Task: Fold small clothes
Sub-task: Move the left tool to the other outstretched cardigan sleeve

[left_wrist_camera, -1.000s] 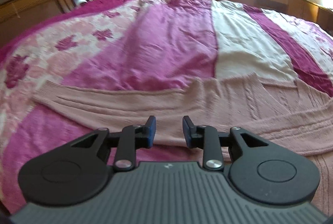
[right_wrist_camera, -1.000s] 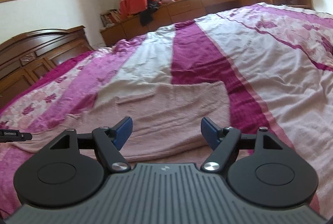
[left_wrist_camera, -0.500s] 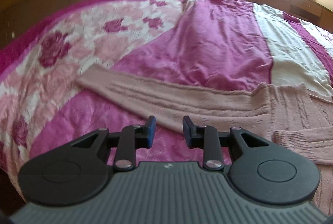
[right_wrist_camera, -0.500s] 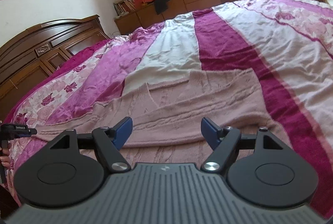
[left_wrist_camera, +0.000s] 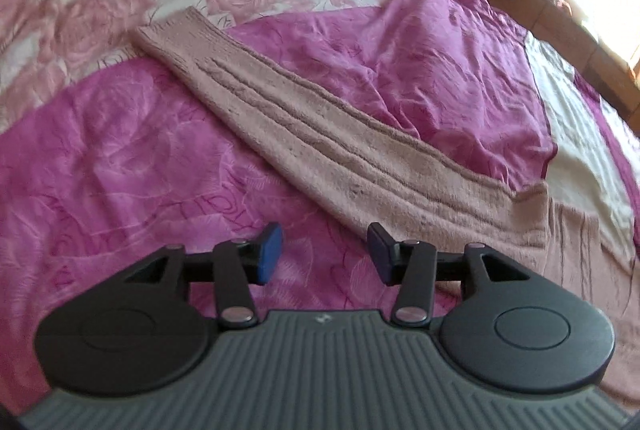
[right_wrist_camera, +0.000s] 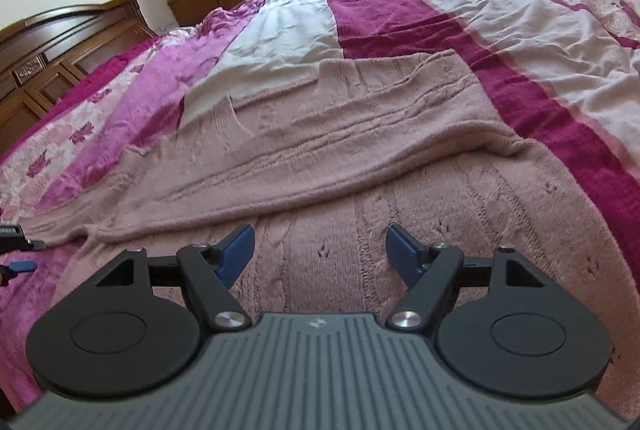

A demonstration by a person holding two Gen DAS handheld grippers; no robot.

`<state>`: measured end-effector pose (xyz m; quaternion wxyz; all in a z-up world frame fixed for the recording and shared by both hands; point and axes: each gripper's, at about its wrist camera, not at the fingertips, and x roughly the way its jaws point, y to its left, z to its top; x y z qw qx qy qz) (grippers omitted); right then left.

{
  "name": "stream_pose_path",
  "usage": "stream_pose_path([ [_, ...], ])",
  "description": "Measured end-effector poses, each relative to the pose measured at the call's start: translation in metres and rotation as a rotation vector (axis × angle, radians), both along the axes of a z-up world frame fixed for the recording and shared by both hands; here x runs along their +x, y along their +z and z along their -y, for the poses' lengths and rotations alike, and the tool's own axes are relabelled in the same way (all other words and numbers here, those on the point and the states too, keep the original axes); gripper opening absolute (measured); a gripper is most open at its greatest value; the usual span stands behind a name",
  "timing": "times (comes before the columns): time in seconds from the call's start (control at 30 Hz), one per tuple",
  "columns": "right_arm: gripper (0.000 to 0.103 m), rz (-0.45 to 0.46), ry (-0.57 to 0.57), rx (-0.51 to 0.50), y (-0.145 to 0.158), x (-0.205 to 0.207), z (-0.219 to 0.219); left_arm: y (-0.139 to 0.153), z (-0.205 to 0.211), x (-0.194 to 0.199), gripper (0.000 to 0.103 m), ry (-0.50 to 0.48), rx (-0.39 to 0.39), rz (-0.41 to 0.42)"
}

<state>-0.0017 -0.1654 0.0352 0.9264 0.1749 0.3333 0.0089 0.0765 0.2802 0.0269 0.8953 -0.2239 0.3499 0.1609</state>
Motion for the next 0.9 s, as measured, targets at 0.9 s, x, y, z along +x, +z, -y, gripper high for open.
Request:
stream_pose_path([
  [0.9, 0.079, 0.003, 0.012, -0.006, -0.005, 0.001, 0.002, -0.016, -0.021, 0.027, 0.054, 0.091, -0.198, 0.138],
])
